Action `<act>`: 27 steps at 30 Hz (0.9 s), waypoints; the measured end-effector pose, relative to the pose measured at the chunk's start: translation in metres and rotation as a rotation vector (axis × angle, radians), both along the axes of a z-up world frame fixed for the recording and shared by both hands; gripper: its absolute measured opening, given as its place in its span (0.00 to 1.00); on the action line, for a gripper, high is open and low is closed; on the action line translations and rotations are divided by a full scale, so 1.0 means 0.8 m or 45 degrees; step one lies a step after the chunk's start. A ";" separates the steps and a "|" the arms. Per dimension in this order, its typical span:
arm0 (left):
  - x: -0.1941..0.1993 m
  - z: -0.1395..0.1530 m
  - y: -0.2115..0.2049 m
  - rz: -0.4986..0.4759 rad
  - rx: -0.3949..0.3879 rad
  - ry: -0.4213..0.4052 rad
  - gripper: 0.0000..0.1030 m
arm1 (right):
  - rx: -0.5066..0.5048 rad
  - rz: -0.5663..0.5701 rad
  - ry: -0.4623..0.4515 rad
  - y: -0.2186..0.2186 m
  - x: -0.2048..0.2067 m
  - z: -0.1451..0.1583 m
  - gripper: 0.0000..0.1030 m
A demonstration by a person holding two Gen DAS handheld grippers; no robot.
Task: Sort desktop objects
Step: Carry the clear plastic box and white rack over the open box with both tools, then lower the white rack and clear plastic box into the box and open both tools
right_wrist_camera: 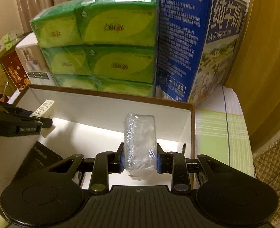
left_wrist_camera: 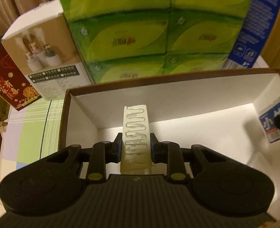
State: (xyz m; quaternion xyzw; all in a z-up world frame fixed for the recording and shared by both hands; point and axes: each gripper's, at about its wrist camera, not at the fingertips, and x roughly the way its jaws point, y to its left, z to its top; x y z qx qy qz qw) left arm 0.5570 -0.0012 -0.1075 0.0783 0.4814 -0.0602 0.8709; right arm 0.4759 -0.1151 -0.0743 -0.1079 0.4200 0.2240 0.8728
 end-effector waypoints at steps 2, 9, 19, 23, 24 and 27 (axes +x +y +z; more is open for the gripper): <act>0.003 -0.007 0.001 0.002 0.013 0.012 0.23 | -0.020 0.000 0.002 -0.001 0.003 -0.005 0.26; 0.008 -0.018 0.002 -0.002 0.039 0.007 0.35 | -0.040 -0.003 0.014 -0.004 0.011 -0.016 0.26; 0.004 0.000 -0.003 -0.031 0.012 -0.012 0.39 | -0.072 0.001 -0.011 -0.002 0.014 -0.023 0.26; 0.000 0.008 -0.003 -0.044 -0.017 -0.008 0.41 | -0.078 0.016 -0.039 -0.001 0.014 -0.026 0.26; -0.001 0.010 -0.003 -0.046 -0.023 -0.006 0.43 | -0.071 0.024 -0.065 -0.001 0.013 -0.025 0.26; -0.011 0.019 -0.002 -0.064 -0.053 -0.013 0.48 | -0.064 0.049 -0.121 -0.001 0.007 -0.022 0.27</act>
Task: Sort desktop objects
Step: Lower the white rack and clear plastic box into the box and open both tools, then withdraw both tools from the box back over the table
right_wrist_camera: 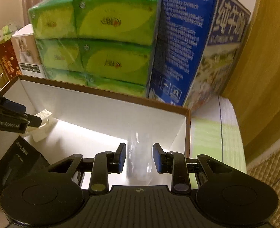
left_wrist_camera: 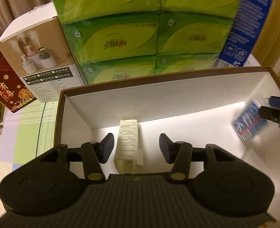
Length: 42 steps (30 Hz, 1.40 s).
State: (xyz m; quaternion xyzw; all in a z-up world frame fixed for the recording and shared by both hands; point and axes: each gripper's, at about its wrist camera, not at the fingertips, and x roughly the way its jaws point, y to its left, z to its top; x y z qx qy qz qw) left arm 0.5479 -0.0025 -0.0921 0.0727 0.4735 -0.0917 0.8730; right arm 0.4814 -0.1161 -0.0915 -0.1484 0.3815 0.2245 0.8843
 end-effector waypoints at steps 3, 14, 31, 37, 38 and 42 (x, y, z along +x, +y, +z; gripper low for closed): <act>-0.015 0.014 0.002 -0.014 -0.022 -0.028 0.56 | 0.024 0.038 -0.015 -0.003 -0.009 0.008 0.44; -0.076 0.036 0.005 -0.030 -0.017 -0.029 0.78 | 0.102 0.065 0.016 -0.024 -0.065 0.028 0.86; -0.160 0.073 0.017 0.019 -0.080 -0.056 0.88 | 0.201 -0.046 0.075 -0.055 -0.128 0.062 0.98; -0.194 0.085 0.017 0.031 -0.062 -0.097 0.92 | 0.264 -0.078 0.088 -0.063 -0.153 0.075 0.98; -0.200 0.086 0.016 0.032 -0.053 -0.108 0.94 | 0.271 -0.085 0.087 -0.064 -0.156 0.077 0.98; -0.225 0.093 0.018 0.031 -0.066 -0.134 0.98 | 0.266 -0.102 0.077 -0.066 -0.175 0.084 0.98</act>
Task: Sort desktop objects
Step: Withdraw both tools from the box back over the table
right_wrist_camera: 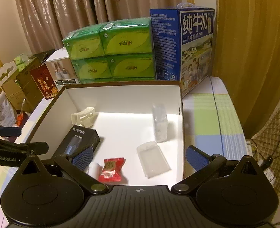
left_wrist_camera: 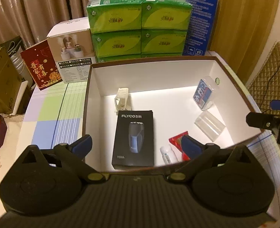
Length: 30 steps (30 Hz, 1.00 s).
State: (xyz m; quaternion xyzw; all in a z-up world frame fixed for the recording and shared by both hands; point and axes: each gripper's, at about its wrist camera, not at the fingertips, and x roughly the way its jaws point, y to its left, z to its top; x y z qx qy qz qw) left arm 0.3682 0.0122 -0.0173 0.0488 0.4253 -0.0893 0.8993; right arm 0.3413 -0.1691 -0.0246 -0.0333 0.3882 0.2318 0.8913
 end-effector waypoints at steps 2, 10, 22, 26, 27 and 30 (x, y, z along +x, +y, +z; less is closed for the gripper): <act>-0.012 0.003 0.001 0.006 -0.007 -0.009 0.99 | 0.001 -0.004 -0.002 -0.001 -0.010 0.002 0.98; -0.055 0.017 -0.002 0.037 0.044 -0.066 0.99 | 0.024 -0.031 0.004 -0.005 -0.049 0.010 0.98; -0.114 0.038 -0.002 0.048 -0.015 -0.063 0.99 | -0.006 0.037 -0.053 -0.007 -0.113 0.023 0.98; -0.129 0.039 -0.003 0.041 -0.020 -0.051 0.99 | 0.004 0.031 -0.044 -0.013 -0.125 0.022 0.98; -0.132 0.039 -0.003 0.039 -0.023 -0.046 0.99 | 0.005 0.025 -0.041 -0.015 -0.128 0.023 0.98; -0.141 0.037 -0.003 0.035 -0.025 -0.030 0.99 | -0.001 0.010 -0.048 -0.019 -0.137 0.023 0.98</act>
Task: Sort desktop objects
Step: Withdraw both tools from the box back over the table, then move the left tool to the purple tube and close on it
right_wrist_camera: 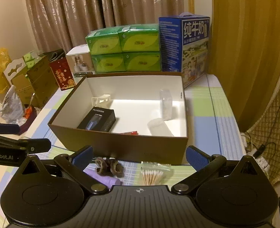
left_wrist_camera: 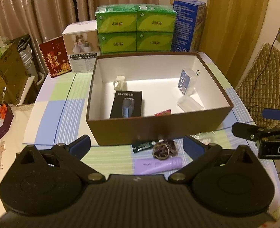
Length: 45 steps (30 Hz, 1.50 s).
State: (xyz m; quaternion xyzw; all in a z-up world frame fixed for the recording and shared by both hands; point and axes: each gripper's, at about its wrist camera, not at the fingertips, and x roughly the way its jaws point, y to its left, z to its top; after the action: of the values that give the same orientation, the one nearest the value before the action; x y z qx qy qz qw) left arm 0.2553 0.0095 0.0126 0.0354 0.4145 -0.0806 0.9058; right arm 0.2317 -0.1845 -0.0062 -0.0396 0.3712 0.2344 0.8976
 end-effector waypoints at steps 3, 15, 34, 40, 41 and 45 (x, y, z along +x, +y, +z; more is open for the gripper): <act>-0.009 -0.003 -0.001 -0.003 -0.002 0.012 0.99 | 0.010 0.001 0.014 -0.005 -0.008 -0.003 0.98; -0.050 -0.039 0.006 -0.019 -0.003 0.077 0.98 | 0.018 0.004 0.100 -0.029 -0.048 -0.034 0.98; -0.089 -0.094 0.006 -0.172 0.058 0.143 0.88 | -0.042 -0.012 0.210 -0.040 -0.078 -0.089 0.98; -0.086 -0.108 0.006 -0.222 0.070 0.149 0.80 | -0.045 -0.046 0.253 -0.044 -0.074 -0.104 0.98; -0.084 -0.110 0.006 -0.234 0.069 0.151 0.78 | -0.048 -0.052 0.256 -0.045 -0.073 -0.106 0.98; -0.074 -0.121 0.002 -0.291 0.064 0.144 0.76 | -0.048 -0.085 0.269 -0.050 -0.068 -0.112 0.98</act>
State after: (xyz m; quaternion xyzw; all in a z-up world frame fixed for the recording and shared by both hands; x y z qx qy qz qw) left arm 0.1959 0.0111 -0.0839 0.1007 0.4600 -0.1748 0.8647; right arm 0.1774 -0.2246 -0.0958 -0.0191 0.4692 0.2003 0.8599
